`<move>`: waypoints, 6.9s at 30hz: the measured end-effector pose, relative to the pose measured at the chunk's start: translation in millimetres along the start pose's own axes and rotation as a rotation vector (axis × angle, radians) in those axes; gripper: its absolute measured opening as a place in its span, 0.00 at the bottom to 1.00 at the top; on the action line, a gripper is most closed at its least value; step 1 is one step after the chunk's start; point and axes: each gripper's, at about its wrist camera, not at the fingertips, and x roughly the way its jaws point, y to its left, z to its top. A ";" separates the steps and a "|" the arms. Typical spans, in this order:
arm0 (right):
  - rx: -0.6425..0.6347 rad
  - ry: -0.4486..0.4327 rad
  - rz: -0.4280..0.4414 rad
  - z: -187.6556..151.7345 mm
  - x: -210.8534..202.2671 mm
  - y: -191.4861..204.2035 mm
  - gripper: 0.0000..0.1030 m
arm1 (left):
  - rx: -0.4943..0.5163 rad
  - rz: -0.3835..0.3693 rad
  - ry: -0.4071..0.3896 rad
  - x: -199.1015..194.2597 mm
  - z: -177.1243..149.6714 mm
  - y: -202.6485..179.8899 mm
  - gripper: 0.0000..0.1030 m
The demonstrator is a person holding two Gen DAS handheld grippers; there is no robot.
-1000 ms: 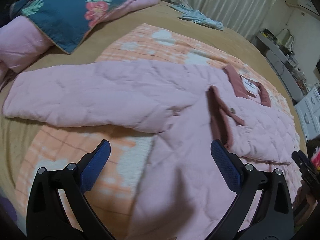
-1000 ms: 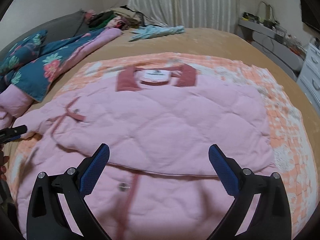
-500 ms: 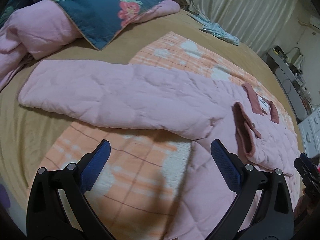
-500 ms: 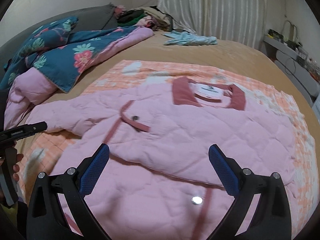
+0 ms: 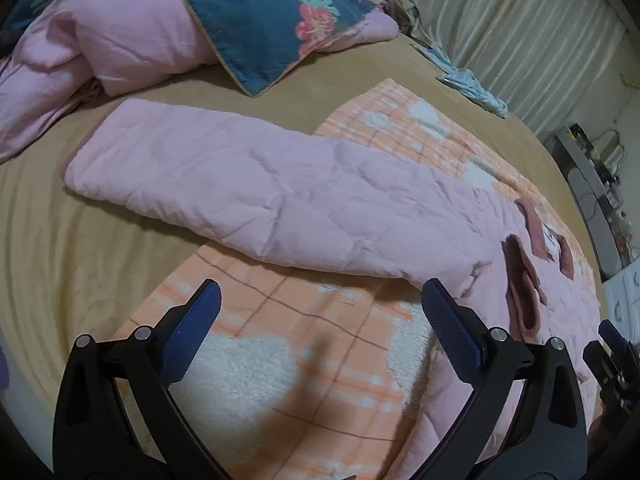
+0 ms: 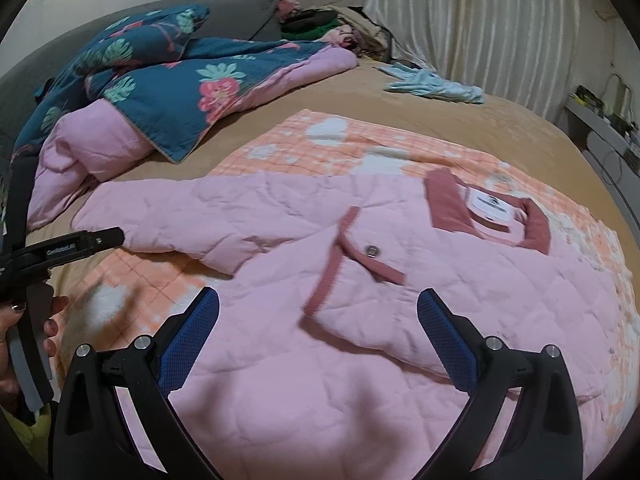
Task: Fold large clothes
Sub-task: 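Move the left tool along the other sleeve to its cuff, then close the left tool on the other sleeve cuff and lift it, then carry the held sleeve with the left tool across the jacket front, then lay the sleeve on the jacket front and open the left tool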
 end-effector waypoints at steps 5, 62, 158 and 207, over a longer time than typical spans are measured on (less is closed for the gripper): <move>-0.043 0.005 0.016 8.5 9.6 22.5 0.96 | -0.048 0.009 -0.003 4.4 3.1 14.8 0.91; 0.081 0.003 -0.033 -2.0 6.9 -28.8 0.96 | -0.435 -0.071 -0.374 -16.6 75.8 122.1 0.11; 0.568 -0.233 -0.255 -116.2 -157.5 -308.6 0.96 | 0.655 -0.379 -0.251 -62.7 -80.2 -358.2 0.13; 0.647 0.111 -0.008 -142.2 -53.6 -247.6 0.96 | 0.699 -0.168 -0.018 -13.3 -59.0 -269.0 0.91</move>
